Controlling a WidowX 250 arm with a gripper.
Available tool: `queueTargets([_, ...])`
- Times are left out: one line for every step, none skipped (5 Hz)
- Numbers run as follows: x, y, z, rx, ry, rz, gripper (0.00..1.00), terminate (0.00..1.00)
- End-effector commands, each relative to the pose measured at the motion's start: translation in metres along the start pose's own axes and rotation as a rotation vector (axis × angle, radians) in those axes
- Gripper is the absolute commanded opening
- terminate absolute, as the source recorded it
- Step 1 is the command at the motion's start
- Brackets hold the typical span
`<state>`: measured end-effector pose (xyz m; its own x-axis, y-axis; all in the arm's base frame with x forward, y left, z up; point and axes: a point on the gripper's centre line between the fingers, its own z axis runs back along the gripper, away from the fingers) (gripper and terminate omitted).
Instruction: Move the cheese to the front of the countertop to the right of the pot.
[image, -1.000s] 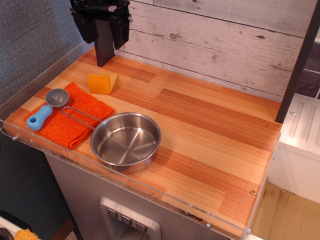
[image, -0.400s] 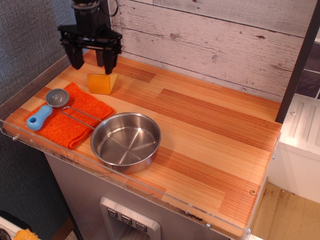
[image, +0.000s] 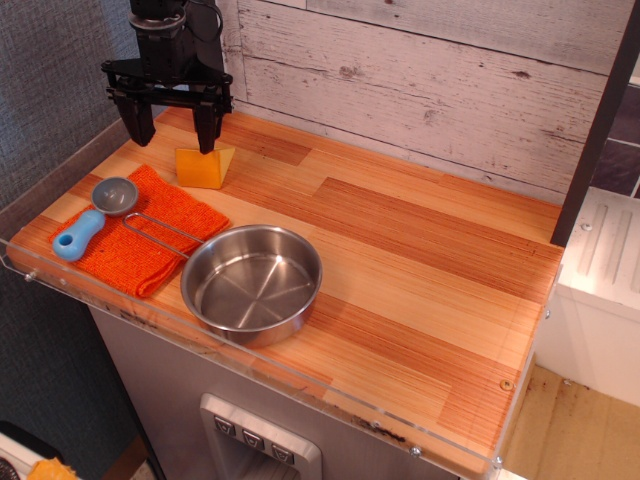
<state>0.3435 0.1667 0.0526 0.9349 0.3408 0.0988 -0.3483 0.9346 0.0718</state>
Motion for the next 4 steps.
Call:
queueTargets([0.006,0.000,0.007,-0.024,-0.027,0.013,1.00,0.00])
queueTargets([0.006,-0.005,0.001,-0.026,-0.018,0.014,1.00,0.00])
queueTargets([0.007,-0.008,-0.001,-0.029,-0.011,0.016,1.00,0.00])
queueTargets([0.009,-0.010,0.014,-0.037,-0.047,0.021,1.00,0.00])
